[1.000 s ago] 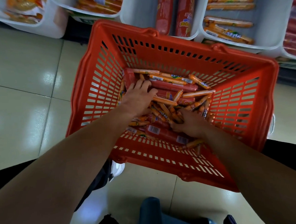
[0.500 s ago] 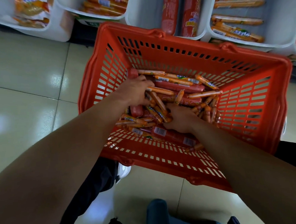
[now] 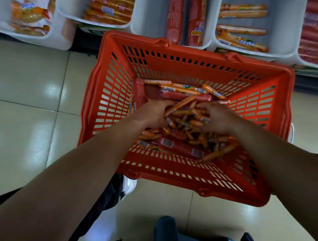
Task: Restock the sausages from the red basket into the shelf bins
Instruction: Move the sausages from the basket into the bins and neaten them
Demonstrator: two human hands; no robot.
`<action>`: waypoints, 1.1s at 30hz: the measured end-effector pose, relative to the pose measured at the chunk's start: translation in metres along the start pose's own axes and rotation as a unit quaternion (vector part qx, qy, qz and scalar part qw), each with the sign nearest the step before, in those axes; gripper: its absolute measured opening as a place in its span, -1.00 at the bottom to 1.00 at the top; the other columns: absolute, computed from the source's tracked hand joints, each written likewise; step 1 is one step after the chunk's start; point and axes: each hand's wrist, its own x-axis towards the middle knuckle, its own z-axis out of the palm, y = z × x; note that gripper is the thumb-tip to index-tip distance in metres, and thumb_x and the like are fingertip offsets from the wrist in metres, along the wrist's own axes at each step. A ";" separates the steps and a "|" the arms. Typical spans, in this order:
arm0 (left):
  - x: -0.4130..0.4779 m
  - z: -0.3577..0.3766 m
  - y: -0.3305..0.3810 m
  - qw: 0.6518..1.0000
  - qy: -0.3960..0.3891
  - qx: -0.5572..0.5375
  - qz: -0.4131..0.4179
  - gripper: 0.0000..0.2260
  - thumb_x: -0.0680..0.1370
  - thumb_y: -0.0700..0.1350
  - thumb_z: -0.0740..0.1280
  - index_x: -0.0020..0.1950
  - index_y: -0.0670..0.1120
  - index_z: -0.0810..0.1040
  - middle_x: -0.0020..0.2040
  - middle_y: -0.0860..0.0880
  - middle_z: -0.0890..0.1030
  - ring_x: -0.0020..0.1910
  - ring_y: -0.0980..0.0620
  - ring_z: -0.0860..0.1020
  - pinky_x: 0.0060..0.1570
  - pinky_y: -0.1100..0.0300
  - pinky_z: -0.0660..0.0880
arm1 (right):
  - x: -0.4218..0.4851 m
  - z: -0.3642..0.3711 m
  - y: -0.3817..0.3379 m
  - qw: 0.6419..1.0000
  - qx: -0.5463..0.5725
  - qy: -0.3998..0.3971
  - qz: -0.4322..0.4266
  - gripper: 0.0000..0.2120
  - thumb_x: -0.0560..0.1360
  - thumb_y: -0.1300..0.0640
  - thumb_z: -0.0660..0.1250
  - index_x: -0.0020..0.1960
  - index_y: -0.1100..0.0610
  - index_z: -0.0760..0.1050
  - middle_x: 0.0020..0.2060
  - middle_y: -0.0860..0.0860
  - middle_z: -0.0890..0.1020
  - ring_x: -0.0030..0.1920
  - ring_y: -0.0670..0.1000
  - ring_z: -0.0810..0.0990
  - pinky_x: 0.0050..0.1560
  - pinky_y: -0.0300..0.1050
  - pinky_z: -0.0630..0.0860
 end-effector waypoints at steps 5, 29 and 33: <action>0.001 -0.002 -0.005 0.977 -0.024 0.212 0.017 -0.15 0.43 0.16 0.49 0.59 0.14 0.10 0.54 0.02 0.22 0.47 -0.13 0.26 0.34 -0.09 0.39 | -0.014 0.027 -0.003 0.996 -0.084 0.033 -0.019 -0.22 0.48 -0.27 0.35 0.57 -0.05 0.13 0.48 0.06 0.16 0.47 0.17 0.18 0.35 0.18 0.37; -0.005 0.011 -0.011 0.967 -0.104 0.232 0.019 -0.24 0.44 0.33 0.35 0.54 0.09 0.18 0.46 0.05 0.36 0.44 -0.07 0.24 0.43 -0.10 0.17 | -0.006 0.027 0.003 0.967 -0.226 -0.083 -0.080 -0.02 0.38 -0.40 0.38 0.59 0.05 0.11 0.49 0.06 0.30 0.45 0.14 0.28 0.38 0.07 0.31; 0.006 0.011 -0.006 0.963 -0.113 0.246 0.006 -0.28 0.40 0.32 0.42 0.46 0.09 0.29 0.43 0.03 0.41 0.43 -0.10 0.29 0.40 -0.10 0.21 | -0.006 0.031 0.002 0.972 -0.208 -0.088 -0.071 -0.03 0.40 -0.45 0.31 0.59 0.07 0.09 0.50 0.04 0.31 0.44 0.13 0.26 0.41 0.14 0.25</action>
